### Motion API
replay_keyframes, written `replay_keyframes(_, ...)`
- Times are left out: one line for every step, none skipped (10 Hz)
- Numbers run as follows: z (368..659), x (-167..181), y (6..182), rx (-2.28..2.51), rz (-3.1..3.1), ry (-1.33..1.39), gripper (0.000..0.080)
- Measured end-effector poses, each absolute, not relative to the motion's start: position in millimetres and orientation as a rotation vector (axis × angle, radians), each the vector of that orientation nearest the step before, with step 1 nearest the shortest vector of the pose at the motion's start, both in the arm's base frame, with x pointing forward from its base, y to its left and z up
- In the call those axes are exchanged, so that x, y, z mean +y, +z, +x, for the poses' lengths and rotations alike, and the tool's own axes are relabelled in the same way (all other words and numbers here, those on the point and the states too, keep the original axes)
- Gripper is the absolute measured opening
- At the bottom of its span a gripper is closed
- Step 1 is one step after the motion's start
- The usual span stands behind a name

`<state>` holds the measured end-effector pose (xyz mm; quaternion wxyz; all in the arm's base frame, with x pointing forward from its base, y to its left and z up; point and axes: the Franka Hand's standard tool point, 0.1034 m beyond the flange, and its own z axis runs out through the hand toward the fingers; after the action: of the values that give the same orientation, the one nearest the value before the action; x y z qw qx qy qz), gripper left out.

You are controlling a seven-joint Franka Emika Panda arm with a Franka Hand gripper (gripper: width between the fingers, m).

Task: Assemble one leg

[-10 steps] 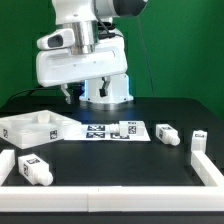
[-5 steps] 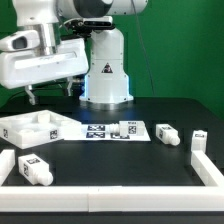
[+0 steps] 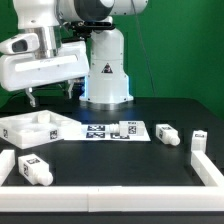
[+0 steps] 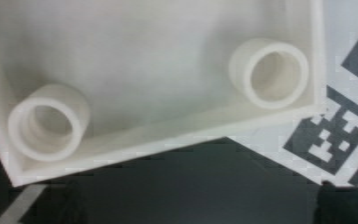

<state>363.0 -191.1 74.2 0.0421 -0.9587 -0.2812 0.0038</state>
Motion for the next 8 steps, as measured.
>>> replay_keyframes(366.0,-220.5,61.5,-0.962,-2.936,0.021,0.0649)
replay_keyframes(360.5,-248.1,47.9,-1.088,-2.914,0.026,0.0649)
replay_keyframes(353.9,-259.1,42.3,-1.182,-2.849,0.034,0.0649)
replay_keyframes(353.6,-259.5,42.2,-1.144,-2.86,0.032,0.0649)
replay_keyframes(352.8,-259.0,41.3,-1.144,-2.858,0.035,0.0649)
replay_keyframes(352.2,-259.1,41.1,-1.143,-2.858,0.036,0.0649)
replay_keyframes(352.4,-259.7,39.8,-1.14,-2.86,0.04,0.0649)
replay_keyframes(358.2,-266.1,32.6,-1.135,-2.88,0.063,0.0649)
